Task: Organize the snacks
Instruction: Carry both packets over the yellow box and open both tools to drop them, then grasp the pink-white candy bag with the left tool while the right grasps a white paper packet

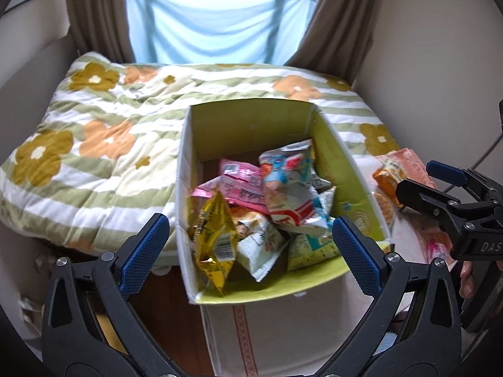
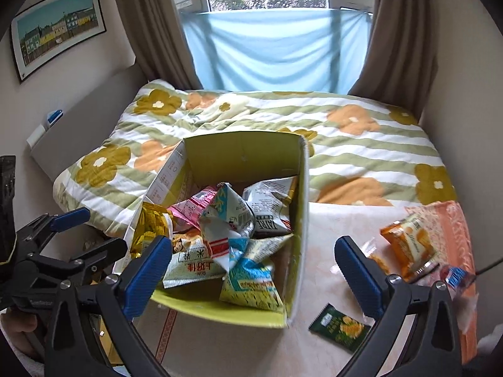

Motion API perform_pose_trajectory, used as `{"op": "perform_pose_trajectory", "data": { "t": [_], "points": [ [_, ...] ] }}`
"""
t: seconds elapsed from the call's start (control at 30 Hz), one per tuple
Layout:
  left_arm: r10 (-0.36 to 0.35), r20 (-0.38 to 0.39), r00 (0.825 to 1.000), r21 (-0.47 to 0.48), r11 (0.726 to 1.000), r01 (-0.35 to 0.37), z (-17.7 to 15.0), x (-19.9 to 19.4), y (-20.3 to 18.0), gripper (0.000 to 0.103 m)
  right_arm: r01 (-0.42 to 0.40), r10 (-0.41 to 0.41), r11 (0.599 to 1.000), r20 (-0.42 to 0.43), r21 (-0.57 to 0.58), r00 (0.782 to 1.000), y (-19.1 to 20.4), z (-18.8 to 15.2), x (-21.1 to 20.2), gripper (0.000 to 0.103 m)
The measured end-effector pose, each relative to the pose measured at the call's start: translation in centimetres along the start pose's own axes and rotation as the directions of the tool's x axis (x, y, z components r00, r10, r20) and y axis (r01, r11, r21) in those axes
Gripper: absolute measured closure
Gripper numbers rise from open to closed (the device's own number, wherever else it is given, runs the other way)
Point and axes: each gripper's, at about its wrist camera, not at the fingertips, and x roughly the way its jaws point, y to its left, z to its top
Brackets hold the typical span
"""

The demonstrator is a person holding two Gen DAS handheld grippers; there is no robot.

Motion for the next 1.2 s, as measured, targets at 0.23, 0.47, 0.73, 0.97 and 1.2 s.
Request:
{"op": "perform_pose_trajectory", "data": {
  "t": [0.23, 0.47, 0.73, 0.97, 1.2],
  "points": [
    [-0.028, 0.012, 1.0, 0.033, 0.999, 0.028, -0.3, -0.7, -3.0, 0.0, 0.046, -0.047, 0.998, 0.042, 0.041, 0.998, -2.9, -1.9, -3.5, 0.0],
    [-0.057, -0.007, 0.998, 0.038, 0.998, 0.057, -1.3, 0.3, -9.5, 0.0, 0.076, -0.079, 0.995, 0.048, 0.059, 0.996, -9.1, -4.3, -6.6, 0.0],
    [-0.125, -0.09, 0.988, 0.065, 0.989, 0.131, -4.4, 2.6, -21.6, 0.0, 0.125, -0.125, 0.992, 0.0, 0.016, 0.992, -19.2, -8.2, -10.8, 0.0],
    [-0.177, -0.147, 0.973, 0.05, 0.981, 0.186, -8.4, 4.7, -30.0, 0.0, 0.132, -0.133, 0.991, -0.04, -0.026, 0.99, -27.8, -10.5, -12.1, 0.0],
    [-0.211, -0.225, 0.951, 0.027, 0.975, 0.222, -12.8, 8.6, -36.6, 0.0, 0.089, -0.107, 0.983, -0.109, -0.158, 0.988, -33.3, -12.6, -9.3, 0.0]
  ]
}}
